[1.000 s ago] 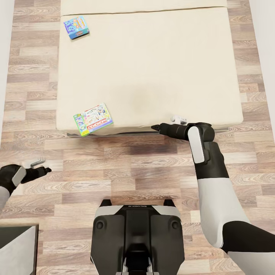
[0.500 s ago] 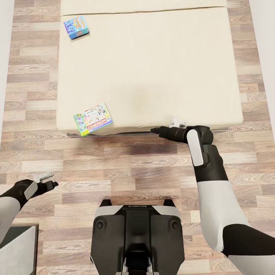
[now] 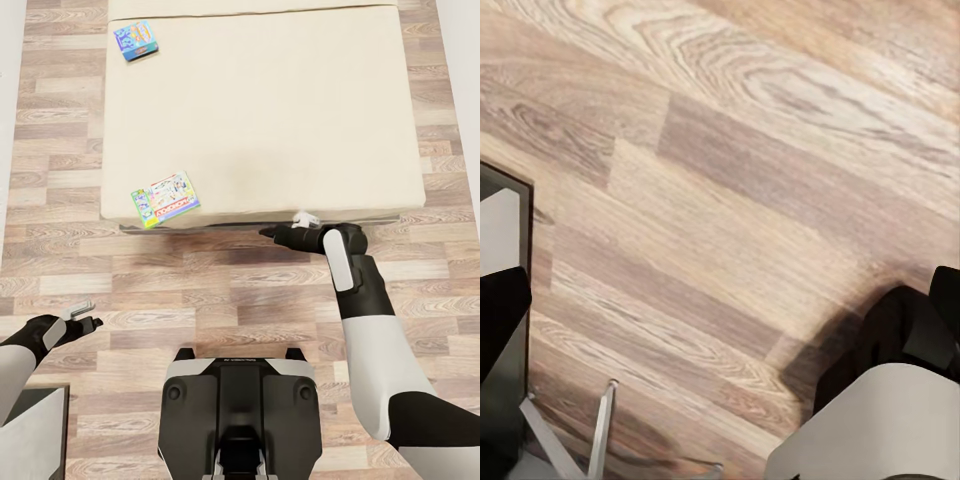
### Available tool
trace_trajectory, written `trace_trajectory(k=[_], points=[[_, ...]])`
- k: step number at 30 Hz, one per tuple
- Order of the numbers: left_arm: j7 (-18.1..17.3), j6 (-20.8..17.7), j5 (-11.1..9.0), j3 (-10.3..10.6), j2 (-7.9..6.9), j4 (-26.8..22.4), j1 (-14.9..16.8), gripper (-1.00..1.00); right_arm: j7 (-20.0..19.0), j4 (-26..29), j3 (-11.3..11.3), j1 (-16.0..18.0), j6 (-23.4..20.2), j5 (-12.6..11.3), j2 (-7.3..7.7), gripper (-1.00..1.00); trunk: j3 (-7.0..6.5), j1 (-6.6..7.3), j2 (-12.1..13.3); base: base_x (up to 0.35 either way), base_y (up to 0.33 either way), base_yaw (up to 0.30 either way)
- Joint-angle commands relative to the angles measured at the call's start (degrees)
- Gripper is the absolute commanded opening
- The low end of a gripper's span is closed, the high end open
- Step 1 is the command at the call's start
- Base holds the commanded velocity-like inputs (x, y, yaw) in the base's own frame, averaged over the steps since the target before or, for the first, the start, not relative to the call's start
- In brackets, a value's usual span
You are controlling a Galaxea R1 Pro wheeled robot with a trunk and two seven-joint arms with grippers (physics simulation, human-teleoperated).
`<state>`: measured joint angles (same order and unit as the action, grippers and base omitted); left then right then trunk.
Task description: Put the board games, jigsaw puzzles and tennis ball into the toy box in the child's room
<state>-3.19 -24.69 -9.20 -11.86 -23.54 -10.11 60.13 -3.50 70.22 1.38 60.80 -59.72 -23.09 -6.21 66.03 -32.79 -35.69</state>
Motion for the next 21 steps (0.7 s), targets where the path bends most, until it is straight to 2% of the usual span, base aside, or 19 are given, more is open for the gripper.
trace_trajectory(k=[1, 14, 21], points=[[0.0, -0.3, -0.6, -0.1, -0.01, -0.1, 0.0, 1.0, -0.4, -0.8, 0.1, 0.0, -0.3, 0.2, -0.04, 1.0, 0.04, -0.02, -0.1, -0.013, 0.004, 0.0], [0.0, -0.4, -0.6, 0.0, 0.06, -0.1, 0.0, 1.0, -0.8, -8.7, 0.0, -0.4, -0.3, 0.0, -0.13, 1.0, 0.04, -0.02, -0.1, -0.003, 0.001, 0.0], [0.0, -0.4, -0.6, 0.0, 0.35, -0.1, 0.0, 1.0, -4.6, -9.8, -0.1, -4.0, -0.3, 0.2, -0.57, 1.0, 0.04, -0.02, -0.1, 0.0, 0.0, 0.0]])
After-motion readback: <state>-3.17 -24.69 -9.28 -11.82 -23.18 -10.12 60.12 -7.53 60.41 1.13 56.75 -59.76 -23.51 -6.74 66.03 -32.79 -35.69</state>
